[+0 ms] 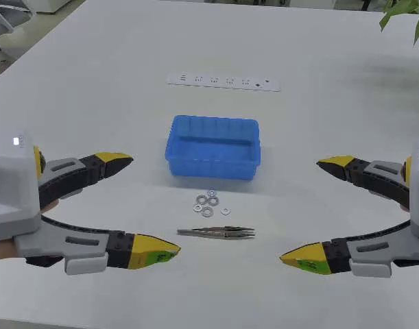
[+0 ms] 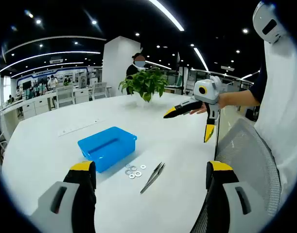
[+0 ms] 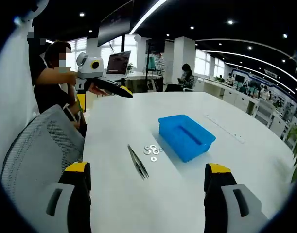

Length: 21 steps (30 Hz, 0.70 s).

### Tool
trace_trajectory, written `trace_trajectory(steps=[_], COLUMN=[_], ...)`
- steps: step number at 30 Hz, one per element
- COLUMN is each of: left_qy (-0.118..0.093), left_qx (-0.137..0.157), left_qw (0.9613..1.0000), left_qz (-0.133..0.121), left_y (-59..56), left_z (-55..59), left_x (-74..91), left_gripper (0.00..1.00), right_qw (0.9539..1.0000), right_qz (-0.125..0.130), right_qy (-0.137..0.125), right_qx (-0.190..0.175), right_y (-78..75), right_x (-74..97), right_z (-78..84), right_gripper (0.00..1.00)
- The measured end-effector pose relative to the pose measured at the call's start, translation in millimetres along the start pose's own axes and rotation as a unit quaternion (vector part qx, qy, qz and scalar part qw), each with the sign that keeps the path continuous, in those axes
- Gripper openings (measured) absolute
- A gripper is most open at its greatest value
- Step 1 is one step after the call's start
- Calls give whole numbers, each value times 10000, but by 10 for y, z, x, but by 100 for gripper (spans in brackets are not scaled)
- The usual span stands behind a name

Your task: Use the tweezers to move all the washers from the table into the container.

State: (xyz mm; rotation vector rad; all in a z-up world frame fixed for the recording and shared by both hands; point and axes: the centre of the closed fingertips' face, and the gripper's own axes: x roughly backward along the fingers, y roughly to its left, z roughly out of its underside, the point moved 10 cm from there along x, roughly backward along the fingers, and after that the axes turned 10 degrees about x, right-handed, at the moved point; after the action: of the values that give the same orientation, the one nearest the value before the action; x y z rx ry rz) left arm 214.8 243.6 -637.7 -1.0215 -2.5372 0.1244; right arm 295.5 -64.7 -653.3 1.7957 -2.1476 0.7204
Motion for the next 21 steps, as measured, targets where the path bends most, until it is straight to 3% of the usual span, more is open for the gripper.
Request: trace_trajectory(steps=[21], left_qy=[90], left_qx=[48], left_qw=[9999], left_qz=[9], left_y=[12], left_z=[1], left_x=[6], left_gripper=[98], right_qw=[10000], right_qz=[16], right_qy=[30], right_qx=[-5], right_y=[6], right_x=[7], right_z=[15], right_gripper=[97])
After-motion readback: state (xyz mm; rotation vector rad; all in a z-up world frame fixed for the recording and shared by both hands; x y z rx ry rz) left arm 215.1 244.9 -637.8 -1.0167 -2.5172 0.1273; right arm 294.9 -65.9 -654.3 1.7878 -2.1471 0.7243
